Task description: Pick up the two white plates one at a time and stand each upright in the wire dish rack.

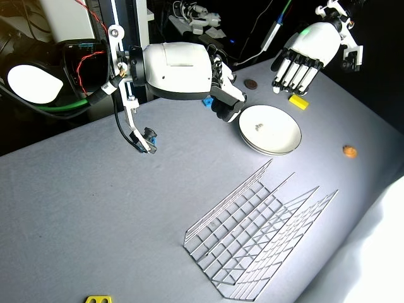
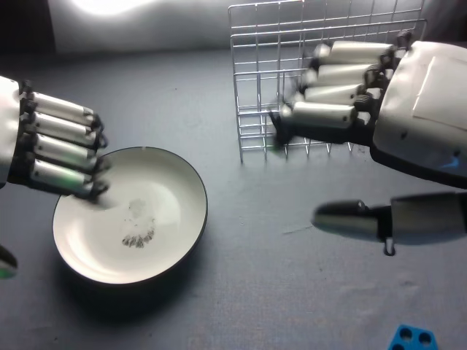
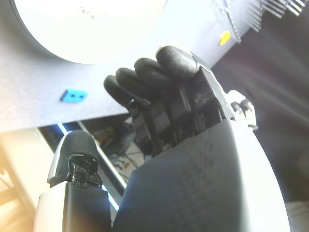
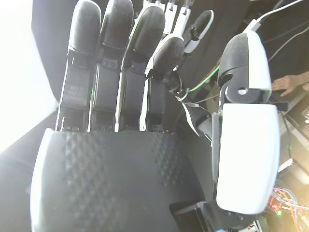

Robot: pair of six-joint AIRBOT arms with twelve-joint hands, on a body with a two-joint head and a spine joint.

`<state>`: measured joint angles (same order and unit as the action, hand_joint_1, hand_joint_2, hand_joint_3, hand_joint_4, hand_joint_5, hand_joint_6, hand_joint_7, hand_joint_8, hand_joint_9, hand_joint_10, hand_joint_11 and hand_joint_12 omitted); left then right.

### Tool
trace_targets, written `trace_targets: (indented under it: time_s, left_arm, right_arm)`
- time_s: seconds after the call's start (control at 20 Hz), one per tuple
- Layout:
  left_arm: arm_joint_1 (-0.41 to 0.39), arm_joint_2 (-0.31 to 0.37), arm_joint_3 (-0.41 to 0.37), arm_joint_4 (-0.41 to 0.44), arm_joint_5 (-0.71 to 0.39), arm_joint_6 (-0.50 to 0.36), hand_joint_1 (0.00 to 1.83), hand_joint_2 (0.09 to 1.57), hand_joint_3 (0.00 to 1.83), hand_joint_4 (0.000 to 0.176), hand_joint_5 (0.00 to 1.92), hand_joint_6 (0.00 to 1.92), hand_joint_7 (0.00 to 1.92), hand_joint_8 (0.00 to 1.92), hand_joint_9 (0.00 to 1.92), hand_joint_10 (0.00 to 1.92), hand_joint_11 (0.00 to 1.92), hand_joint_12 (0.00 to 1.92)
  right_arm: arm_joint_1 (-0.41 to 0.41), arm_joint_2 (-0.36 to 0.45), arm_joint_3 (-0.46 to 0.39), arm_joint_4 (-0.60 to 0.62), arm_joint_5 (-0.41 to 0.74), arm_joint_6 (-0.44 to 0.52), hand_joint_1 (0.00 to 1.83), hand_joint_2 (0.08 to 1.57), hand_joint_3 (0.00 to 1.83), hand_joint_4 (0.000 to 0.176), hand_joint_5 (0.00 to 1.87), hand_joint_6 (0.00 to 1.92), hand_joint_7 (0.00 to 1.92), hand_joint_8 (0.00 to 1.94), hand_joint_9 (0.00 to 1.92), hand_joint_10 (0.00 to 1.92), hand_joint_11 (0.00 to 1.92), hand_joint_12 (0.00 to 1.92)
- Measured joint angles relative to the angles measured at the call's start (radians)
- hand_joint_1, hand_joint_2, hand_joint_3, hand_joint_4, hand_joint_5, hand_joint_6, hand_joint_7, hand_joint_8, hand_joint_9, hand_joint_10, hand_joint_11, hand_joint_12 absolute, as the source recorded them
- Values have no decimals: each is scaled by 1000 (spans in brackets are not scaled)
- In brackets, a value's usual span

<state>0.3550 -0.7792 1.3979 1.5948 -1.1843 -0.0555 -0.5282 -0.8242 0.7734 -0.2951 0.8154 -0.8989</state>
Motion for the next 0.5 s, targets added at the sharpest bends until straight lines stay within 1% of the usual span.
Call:
trace_targets:
  time_s: [0.1,0.15,0.2,0.25,0.45,0.5]
  left_arm:
    - [0,-6,-1,-13,-1,-15,0,1121,29,0,89,6,39,5,0,0,0,0]
    - [0,-6,-1,-11,-2,-18,0,1123,27,0,69,1,19,0,0,0,0,0]
    - [0,-6,-1,-4,-2,-21,0,1125,26,0,71,3,22,3,0,0,0,0]
    - [0,-6,-1,-4,-2,-21,0,1134,29,0,79,6,36,8,0,0,0,0]
    - [2,-6,3,-5,-8,-52,0,1154,18,0,120,5,67,5,19,2,2,1]
    - [12,-6,10,-15,-11,-58,0,1157,16,0,132,7,76,6,24,3,7,3]
  right_arm:
    - [1,0,-1,-2,19,0,0,1288,9,0,75,1,47,1,16,0,0,108]
    - [1,0,-1,-6,19,0,0,1303,3,0,115,0,77,0,38,1,0,153]
    - [1,0,-1,-8,14,0,0,1313,3,0,119,0,81,0,39,0,0,144]
    - [1,0,-1,-8,13,0,0,1310,1,0,97,0,61,1,26,0,0,109]
    - [1,0,-1,-9,14,-2,0,1287,0,0,109,7,70,5,29,3,0,130]
    - [1,0,-1,-8,14,-4,0,1290,0,0,109,4,77,5,34,3,0,148]
